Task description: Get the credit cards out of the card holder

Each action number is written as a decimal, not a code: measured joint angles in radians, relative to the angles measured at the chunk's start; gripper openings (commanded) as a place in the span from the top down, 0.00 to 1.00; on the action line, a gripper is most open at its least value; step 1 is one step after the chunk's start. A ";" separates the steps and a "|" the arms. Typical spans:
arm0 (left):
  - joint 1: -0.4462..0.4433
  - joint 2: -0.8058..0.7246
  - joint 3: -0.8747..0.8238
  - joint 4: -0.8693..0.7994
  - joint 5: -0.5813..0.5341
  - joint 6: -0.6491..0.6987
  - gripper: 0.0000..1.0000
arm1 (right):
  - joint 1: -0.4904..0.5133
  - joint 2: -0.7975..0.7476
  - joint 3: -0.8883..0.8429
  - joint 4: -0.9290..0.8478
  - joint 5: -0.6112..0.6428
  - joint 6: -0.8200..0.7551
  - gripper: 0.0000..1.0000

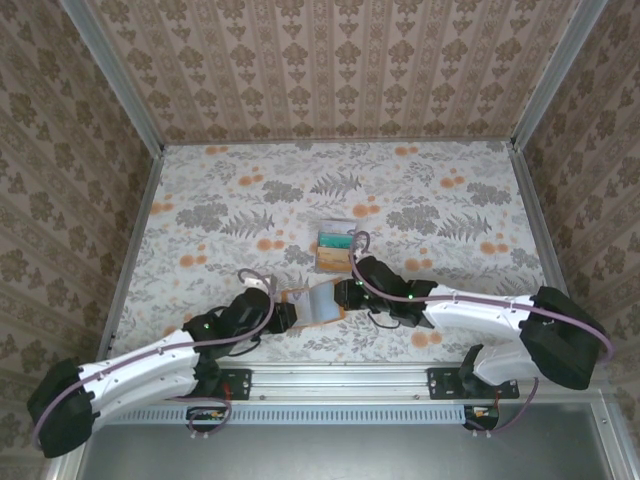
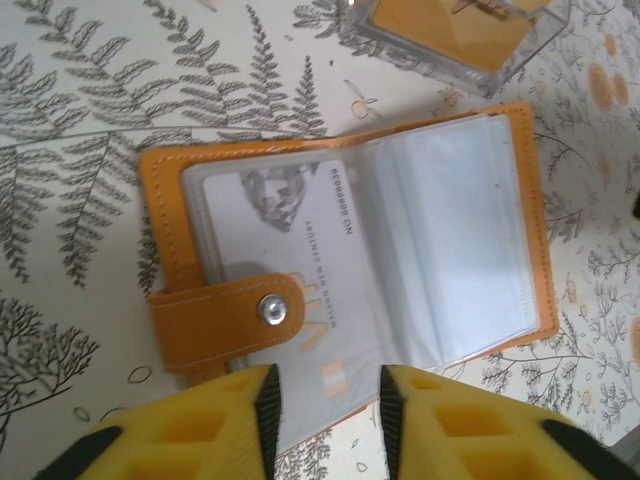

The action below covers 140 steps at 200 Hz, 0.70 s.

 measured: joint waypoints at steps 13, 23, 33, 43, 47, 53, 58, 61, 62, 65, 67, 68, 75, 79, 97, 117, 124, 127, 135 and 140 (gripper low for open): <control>0.003 -0.004 -0.002 -0.001 0.001 -0.001 0.75 | 0.008 0.027 0.024 0.004 -0.018 -0.003 0.81; 0.005 -0.004 -0.002 0.000 0.001 -0.001 0.77 | 0.015 0.053 0.044 0.011 -0.037 -0.002 0.84; 0.005 -0.001 -0.002 0.005 0.002 -0.001 0.79 | 0.020 0.083 0.059 0.029 -0.060 -0.002 0.84; 0.005 0.007 -0.002 0.014 0.005 -0.001 0.81 | 0.021 0.113 0.069 0.049 -0.085 0.002 0.85; 0.005 0.012 -0.002 0.017 0.005 -0.001 0.81 | 0.022 0.126 0.072 0.057 -0.095 0.004 0.85; 0.005 0.019 -0.002 0.019 0.005 -0.001 0.82 | 0.023 0.143 0.077 0.066 -0.109 0.006 0.85; 0.005 0.025 -0.002 0.021 0.006 -0.001 0.82 | 0.023 0.156 0.081 0.071 -0.118 0.010 0.85; 0.005 0.029 -0.002 0.022 0.007 -0.001 0.82 | 0.023 0.165 0.084 0.074 -0.124 0.013 0.85; 0.006 0.030 -0.002 0.022 0.007 -0.001 0.82 | 0.023 0.169 0.086 0.077 -0.127 0.014 0.85; 0.006 0.034 -0.002 0.023 0.008 -0.001 0.82 | 0.023 0.178 0.088 0.080 -0.132 0.017 0.85; 0.006 0.037 -0.002 0.024 0.009 -0.001 0.82 | 0.023 0.184 0.090 0.082 -0.137 0.018 0.85; 0.006 0.039 -0.002 0.024 0.009 -0.001 0.82 | 0.023 0.185 0.091 0.082 -0.138 0.018 0.85; 0.006 0.047 -0.002 0.025 0.009 -0.001 0.82 | 0.023 0.204 0.098 0.087 -0.150 0.024 0.85; 0.006 0.051 -0.002 0.026 0.009 -0.001 0.82 | 0.024 0.214 0.103 0.089 -0.154 0.026 0.85; 0.010 0.061 -0.002 0.026 0.011 -0.001 0.82 | 0.027 0.251 0.123 0.092 -0.174 0.035 0.85; 0.012 0.062 -0.002 0.024 0.011 -0.002 0.83 | 0.027 0.280 0.139 0.104 -0.190 0.051 0.83; 0.012 0.062 -0.002 0.024 0.011 -0.002 0.82 | 0.027 0.291 0.145 0.109 -0.191 0.055 0.83; 0.012 0.062 -0.002 0.024 0.011 -0.002 0.82 | 0.027 0.295 0.147 0.111 -0.191 0.056 0.83; 0.012 0.063 -0.002 0.024 0.011 -0.002 0.82 | 0.027 0.306 0.151 0.114 -0.192 0.061 0.83; 0.012 0.066 -0.003 0.024 0.011 -0.002 0.82 | 0.027 0.314 0.153 0.116 -0.192 0.065 0.83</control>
